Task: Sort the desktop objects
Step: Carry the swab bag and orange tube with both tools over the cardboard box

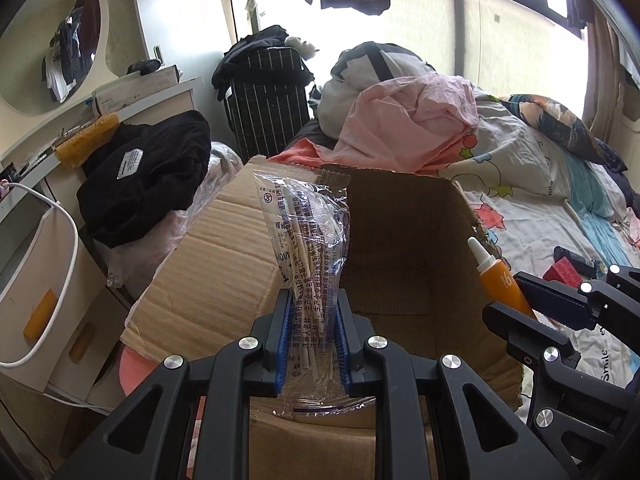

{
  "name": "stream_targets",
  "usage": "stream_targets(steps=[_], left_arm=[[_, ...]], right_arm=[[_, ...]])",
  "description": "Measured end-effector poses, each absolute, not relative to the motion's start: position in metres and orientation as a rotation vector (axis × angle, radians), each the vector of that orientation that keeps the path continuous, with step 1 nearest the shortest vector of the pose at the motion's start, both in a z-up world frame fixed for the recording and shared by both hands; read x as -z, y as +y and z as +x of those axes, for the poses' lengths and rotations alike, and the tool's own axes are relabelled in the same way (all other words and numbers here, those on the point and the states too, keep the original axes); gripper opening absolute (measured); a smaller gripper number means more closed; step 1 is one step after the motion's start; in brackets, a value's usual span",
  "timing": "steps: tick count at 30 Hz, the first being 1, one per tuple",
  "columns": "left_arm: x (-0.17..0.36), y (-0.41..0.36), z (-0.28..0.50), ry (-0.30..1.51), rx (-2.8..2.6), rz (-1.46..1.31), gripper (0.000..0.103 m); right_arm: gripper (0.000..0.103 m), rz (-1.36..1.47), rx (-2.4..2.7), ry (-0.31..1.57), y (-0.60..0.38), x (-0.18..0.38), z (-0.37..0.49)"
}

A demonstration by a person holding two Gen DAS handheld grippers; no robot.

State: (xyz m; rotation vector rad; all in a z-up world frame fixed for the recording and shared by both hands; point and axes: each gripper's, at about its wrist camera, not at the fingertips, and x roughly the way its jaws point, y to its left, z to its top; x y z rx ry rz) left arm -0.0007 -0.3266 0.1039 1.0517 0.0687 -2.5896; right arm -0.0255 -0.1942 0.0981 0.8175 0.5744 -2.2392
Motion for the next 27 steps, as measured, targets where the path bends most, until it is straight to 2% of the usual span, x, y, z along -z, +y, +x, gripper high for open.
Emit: stream_targets(steps=[27], left_arm=[[-0.077, -0.334, -0.017, 0.141, 2.618, 1.190, 0.020]], right_arm=[[0.018, 0.883, 2.195, 0.583, -0.217, -0.072, -0.039]])
